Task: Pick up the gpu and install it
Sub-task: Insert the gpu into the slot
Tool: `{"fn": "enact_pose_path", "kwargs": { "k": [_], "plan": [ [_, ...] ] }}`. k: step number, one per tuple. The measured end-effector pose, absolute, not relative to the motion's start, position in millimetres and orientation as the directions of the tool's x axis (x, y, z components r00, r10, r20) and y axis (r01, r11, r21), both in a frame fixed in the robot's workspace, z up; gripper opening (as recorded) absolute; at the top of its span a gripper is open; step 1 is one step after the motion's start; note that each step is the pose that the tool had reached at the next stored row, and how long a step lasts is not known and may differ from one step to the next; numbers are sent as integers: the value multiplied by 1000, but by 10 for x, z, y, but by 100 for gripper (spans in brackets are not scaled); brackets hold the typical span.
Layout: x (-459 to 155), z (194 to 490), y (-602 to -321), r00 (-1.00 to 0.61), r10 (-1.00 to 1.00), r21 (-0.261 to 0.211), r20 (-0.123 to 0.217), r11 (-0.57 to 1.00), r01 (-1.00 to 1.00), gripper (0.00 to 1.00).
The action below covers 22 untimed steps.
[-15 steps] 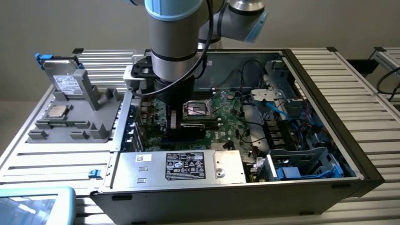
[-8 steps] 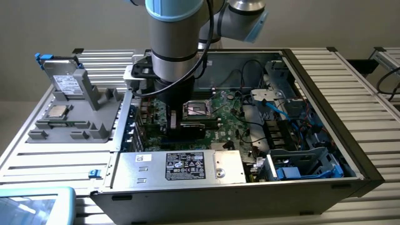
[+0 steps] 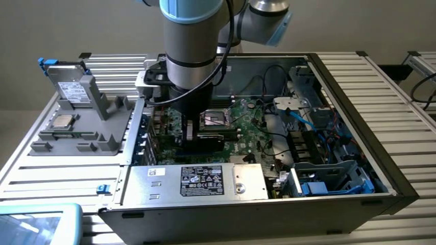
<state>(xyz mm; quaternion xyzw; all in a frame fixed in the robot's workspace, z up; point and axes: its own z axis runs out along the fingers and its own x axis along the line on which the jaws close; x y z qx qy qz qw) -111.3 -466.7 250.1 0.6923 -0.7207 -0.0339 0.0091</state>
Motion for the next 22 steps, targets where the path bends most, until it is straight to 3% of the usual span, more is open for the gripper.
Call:
{"fn": "enact_pose_path", "kwargs": {
  "k": [22],
  "plan": [
    [-1112,2500,-4655,-43,-999,62,-33,41,-997,27]
  ]
}}
